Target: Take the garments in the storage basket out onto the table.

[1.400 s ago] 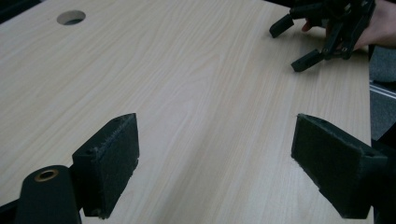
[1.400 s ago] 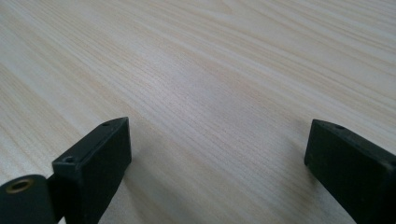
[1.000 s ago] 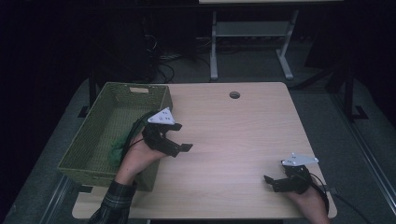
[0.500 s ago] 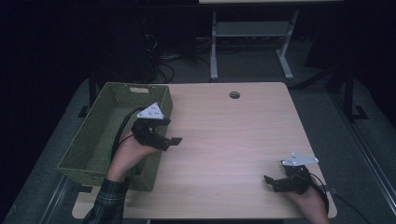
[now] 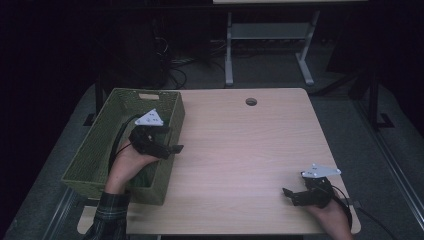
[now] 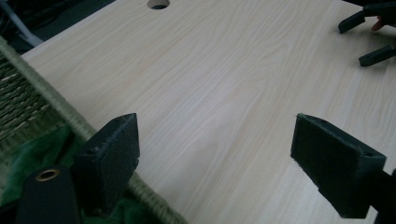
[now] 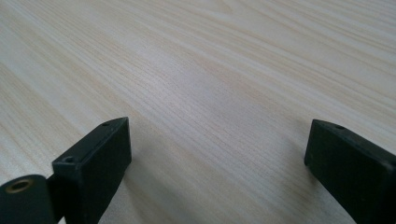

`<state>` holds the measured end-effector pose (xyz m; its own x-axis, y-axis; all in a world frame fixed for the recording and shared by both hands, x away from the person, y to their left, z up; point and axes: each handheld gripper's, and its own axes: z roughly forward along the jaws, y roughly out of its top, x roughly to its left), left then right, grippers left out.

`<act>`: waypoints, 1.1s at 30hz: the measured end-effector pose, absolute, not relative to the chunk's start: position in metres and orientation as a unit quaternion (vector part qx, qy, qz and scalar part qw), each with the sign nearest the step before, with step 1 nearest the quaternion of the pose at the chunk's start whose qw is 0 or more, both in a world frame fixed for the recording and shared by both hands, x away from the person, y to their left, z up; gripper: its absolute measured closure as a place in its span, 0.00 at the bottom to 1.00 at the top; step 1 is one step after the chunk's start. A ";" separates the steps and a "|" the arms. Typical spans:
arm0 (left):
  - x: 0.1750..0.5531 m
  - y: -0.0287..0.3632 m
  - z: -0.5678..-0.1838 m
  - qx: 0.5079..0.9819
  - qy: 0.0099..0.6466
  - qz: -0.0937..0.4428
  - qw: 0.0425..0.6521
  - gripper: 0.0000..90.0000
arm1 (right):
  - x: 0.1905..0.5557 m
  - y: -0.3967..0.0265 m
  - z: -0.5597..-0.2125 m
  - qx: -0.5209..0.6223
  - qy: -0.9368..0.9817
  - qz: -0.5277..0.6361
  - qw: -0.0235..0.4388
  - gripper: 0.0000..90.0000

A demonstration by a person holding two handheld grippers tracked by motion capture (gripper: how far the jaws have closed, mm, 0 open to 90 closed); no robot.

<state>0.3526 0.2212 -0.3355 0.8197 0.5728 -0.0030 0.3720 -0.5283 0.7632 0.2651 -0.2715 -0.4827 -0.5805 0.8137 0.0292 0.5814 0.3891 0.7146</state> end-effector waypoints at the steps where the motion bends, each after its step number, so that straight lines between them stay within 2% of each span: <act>1: 0.353 0.223 -0.335 0.864 0.274 0.127 0.402 0.17 | 0.265 -0.272 -0.483 0.427 0.817 0.351 0.165 0.08; 20: 0.355 0.266 -0.341 0.857 0.318 0.160 0.373 0.27 | 0.265 -0.272 -0.483 0.427 0.817 0.351 0.165 0.08; 33: 0.355 0.286 -0.354 0.860 0.336 0.194 0.330 0.48 | 0.265 -0.271 -0.483 0.427 0.817 0.351 0.165 0.08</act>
<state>0.3555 0.2863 -0.3541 0.6985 0.7067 0.1126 0.4500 -0.5562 0.6987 0.2650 -0.2715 -0.4827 -0.5801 0.8140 0.0298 0.5819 0.3885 0.7145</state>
